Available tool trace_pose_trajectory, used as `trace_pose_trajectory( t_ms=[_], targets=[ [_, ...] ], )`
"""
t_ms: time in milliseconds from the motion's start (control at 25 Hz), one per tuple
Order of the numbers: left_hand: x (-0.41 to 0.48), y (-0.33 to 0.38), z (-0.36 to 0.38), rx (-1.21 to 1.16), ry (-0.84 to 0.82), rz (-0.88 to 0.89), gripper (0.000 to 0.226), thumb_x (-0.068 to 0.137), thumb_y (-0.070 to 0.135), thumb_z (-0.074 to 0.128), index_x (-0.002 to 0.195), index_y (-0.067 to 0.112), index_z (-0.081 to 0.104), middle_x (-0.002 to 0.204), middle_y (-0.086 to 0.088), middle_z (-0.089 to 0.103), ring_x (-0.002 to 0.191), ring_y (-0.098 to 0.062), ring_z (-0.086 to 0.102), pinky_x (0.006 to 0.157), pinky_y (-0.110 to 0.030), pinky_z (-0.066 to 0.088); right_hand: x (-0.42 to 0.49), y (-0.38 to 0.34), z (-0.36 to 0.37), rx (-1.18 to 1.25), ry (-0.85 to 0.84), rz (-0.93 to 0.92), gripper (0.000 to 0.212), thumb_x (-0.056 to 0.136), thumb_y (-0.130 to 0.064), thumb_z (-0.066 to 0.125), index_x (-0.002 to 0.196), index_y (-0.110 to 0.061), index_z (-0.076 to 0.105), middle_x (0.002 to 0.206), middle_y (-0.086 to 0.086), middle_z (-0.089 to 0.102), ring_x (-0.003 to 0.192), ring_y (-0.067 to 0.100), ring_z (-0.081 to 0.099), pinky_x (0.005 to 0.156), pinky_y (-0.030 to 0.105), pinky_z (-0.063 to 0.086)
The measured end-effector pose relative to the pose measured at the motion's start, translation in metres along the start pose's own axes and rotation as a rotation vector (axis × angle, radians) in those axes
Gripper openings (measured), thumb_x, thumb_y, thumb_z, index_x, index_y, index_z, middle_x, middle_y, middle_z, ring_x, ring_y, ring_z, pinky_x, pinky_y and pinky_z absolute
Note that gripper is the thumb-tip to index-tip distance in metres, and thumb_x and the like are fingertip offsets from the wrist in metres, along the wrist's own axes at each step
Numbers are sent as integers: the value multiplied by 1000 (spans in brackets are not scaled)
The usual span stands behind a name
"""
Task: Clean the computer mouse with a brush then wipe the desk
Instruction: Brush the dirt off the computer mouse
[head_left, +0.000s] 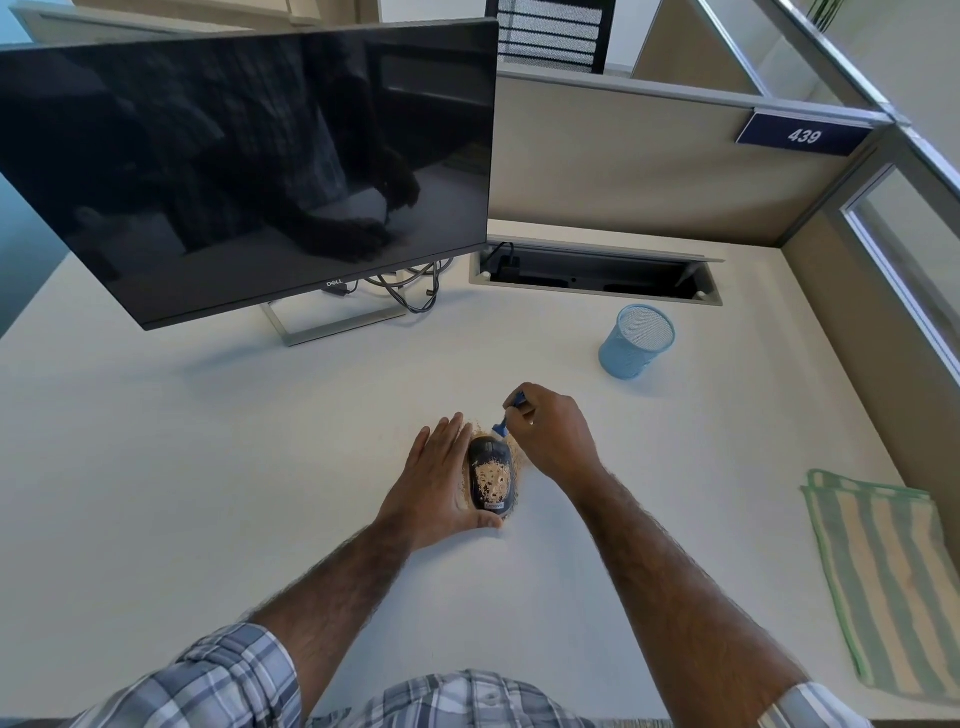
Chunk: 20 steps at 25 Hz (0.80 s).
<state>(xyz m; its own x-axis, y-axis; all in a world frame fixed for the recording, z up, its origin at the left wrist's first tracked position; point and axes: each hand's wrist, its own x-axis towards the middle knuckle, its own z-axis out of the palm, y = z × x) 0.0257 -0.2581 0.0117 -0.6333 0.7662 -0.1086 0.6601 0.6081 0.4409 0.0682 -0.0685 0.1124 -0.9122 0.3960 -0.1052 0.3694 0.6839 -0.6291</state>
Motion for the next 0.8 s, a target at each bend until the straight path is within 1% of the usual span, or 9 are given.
trace_pose_trajectory(
  t_ms=[80, 160, 280, 360, 480, 520, 640, 720, 800],
  targets=[
    [-1, 1, 1, 2, 8, 10, 139, 64, 103, 42, 163, 15, 1, 172, -3, -12, 157, -17, -15, 128, -41, -8, -4, -5, 3, 40, -6, 19, 13, 88, -24, 57, 93, -19, 68, 85, -2, 70, 75, 19, 65, 65, 39, 56],
    [-1, 1, 1, -4, 9, 10, 137, 64, 102, 44, 163, 16, 3, 172, -2, -11, 158, -18, -14, 128, -42, -7, -9, -8, 8, 40, -14, 48, 12, 85, -24, 57, 87, -17, 66, 80, 2, 69, 73, 26, 64, 63, 43, 55],
    [-1, 0, 2, -13, 12, 11, 136, 65, 101, 45, 163, 17, 2, 172, -1, -14, 157, -17, -16, 128, -42, -7, -13, -12, 15, 26, -60, 53, 12, 86, -23, 57, 86, -14, 64, 78, 5, 68, 72, 30, 64, 60, 43, 54],
    [-1, 0, 2, -19, 15, 10, 136, 66, 100, 47, 163, 16, 2, 172, -1, -15, 157, -17, -17, 128, -41, -8, -14, -15, 16, 20, -89, 27, 11, 87, -24, 57, 85, -16, 65, 76, 2, 67, 70, 27, 64, 58, 39, 53],
    [-1, 0, 2, -18, 24, 11, 135, 67, 99, 50, 163, 17, 6, 172, -1, -14, 157, -17, -16, 128, -40, -9, -15, -15, 16, 41, -16, 79, 14, 88, -26, 55, 86, -16, 65, 76, 1, 68, 69, 24, 64, 59, 40, 54],
    [-1, 0, 3, -16, 25, 9, 134, 67, 99, 50, 163, 17, 6, 172, -1, -14, 157, -17, -16, 128, -40, -9, -15, -14, 18, 32, -21, 88, 14, 89, -27, 55, 85, -16, 64, 77, 2, 68, 67, 24, 63, 57, 39, 53],
    [-1, -1, 3, -26, 22, 5, 135, 67, 98, 51, 164, 16, 3, 171, 0, -16, 157, -16, -18, 128, -40, -8, -20, -13, 25, 15, -70, 74, 12, 88, -25, 56, 83, -16, 63, 73, 1, 66, 58, 17, 55, 51, 32, 44],
    [-1, 0, 2, -21, 29, 11, 135, 67, 98, 51, 164, 15, 4, 172, -1, -14, 157, -17, -16, 128, -42, -6, -20, -13, 22, 100, -21, 100, 10, 88, -24, 58, 85, -21, 67, 73, -7, 68, 61, 10, 60, 55, 29, 48],
    [-2, -1, 2, -28, 39, 11, 135, 67, 98, 51, 163, 16, 6, 172, -2, -11, 158, -18, -13, 128, -43, -4, -18, -10, 14, 166, 39, 113, 9, 88, -23, 61, 86, -23, 69, 75, -13, 69, 69, 5, 63, 60, 25, 50]
  ],
)
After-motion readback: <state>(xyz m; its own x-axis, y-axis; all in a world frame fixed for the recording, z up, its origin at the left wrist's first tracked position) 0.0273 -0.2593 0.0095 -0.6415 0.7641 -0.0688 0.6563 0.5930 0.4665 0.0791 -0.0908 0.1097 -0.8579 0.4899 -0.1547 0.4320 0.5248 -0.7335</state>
